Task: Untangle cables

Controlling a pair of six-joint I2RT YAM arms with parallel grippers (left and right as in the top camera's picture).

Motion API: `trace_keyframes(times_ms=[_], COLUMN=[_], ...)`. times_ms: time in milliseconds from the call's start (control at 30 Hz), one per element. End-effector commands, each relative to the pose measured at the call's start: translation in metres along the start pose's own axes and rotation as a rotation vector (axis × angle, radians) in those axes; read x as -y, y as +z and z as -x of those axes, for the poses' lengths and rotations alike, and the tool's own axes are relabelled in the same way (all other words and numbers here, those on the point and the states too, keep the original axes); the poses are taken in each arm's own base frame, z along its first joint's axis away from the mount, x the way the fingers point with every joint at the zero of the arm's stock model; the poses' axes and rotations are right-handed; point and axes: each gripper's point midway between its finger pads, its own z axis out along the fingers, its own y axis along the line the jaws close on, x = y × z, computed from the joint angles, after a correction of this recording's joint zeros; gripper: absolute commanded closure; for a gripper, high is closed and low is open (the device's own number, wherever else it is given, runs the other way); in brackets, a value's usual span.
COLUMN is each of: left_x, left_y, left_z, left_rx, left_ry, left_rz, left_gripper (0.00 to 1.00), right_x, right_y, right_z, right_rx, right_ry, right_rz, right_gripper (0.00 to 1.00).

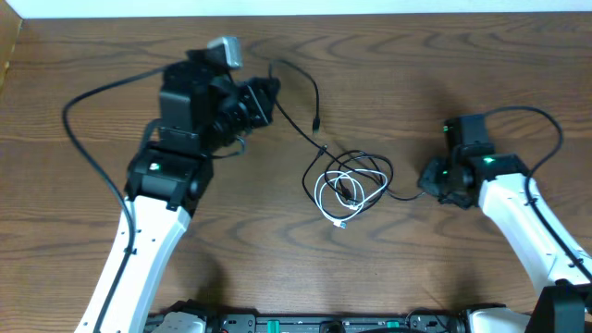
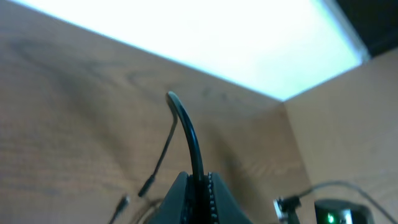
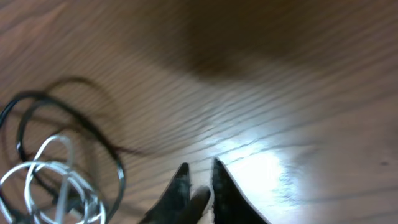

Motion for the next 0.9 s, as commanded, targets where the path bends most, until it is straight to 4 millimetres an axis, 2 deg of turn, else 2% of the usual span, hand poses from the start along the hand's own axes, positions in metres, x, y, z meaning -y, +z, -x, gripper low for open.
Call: trace_keyframes(times_ms=[0,133,267,400,467,533,600,700,767,867], left_x=[0.023,0.038,0.050,0.079,0.096,0.108,0.114,0.114,0.112,0.116], left_y=[-0.028,-0.038,-0.045,-0.056,-0.066,-0.074,-0.075,-0.066,-0.056,-0.040], left_z=[0.034,0.053,0.068,0.081,0.088,0.091,0.086,0.069,0.055,0.035], left_rx=[0.107,0.159,0.220,0.256,0.281,0.292,0.264,0.177,0.115,0.037], left_ry=[-0.026,-0.055,-0.035,-0.024,-0.016,-0.004,0.002,-0.021,-0.045,-0.068], left_rz=[-0.097,-0.193,-0.245,-0.384,-0.461,-0.520,-0.552,-0.549,-0.537,-0.533], left_gripper=[0.93,0.92,0.93,0.93,0.93,0.93,0.93,0.93,0.93,0.93], right_x=[0.020,0.025,0.025,0.024,0.016,-0.004,-0.036,-0.086,-0.103,-0.119], right_y=[-0.001,-0.002,-0.002,-0.002,-0.002,-0.004,-0.011,-0.038,-0.050,-0.055], right_z=[0.011,0.014,0.015,0.015,0.015,0.016,0.014,0.003,-0.002,-0.010], right_rx=[0.012,-0.002,-0.005,-0.005,-0.010,-0.021,-0.032,-0.035,-0.030,-0.020], right_ry=[0.078,0.114,0.122,0.112,0.065,-0.037,-0.185,-0.408,-0.469,-0.536], right_rz=[-0.041,-0.021,-0.015,-0.009,0.034,0.143,0.321,0.645,0.750,0.799], right_gripper=[0.88,0.79,0.64,0.51,0.46,0.44,0.43,0.39,0.36,0.23])
